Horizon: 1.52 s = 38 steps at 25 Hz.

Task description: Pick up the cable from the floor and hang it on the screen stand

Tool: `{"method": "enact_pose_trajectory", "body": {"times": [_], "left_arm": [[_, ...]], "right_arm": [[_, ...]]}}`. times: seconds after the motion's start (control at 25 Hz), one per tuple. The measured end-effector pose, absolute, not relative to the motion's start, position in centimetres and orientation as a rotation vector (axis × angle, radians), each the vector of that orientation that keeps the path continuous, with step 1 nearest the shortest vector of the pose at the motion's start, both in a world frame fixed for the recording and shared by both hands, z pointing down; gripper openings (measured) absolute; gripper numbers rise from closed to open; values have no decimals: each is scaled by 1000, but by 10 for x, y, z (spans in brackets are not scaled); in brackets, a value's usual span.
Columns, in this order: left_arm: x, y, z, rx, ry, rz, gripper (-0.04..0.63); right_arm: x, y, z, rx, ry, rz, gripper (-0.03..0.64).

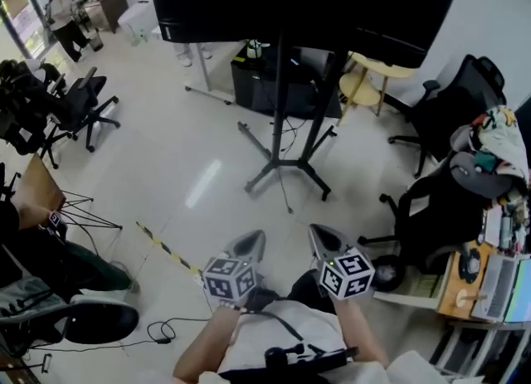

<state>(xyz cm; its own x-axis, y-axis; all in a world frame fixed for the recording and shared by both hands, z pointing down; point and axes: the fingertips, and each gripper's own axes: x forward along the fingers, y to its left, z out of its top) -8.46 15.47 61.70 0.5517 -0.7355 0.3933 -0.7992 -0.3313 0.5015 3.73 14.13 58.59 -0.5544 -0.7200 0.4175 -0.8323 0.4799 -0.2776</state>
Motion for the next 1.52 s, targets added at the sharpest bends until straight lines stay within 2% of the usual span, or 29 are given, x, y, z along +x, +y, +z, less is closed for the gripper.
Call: {"method": "enact_pose_trajectory", "body": {"times": [0.36, 0.96, 1.52], "left_arm": [[-79, 104, 629, 2128, -1189, 153, 0], [-33, -73, 628, 2144, -1218, 211, 0], [1, -178, 666, 2085, -1336, 275, 0]], "right_arm": [[44, 97, 587, 1376, -2433, 645, 9], [83, -95, 576, 1363, -2463, 656, 11], [123, -191, 592, 1265, -2485, 684, 11]]}}
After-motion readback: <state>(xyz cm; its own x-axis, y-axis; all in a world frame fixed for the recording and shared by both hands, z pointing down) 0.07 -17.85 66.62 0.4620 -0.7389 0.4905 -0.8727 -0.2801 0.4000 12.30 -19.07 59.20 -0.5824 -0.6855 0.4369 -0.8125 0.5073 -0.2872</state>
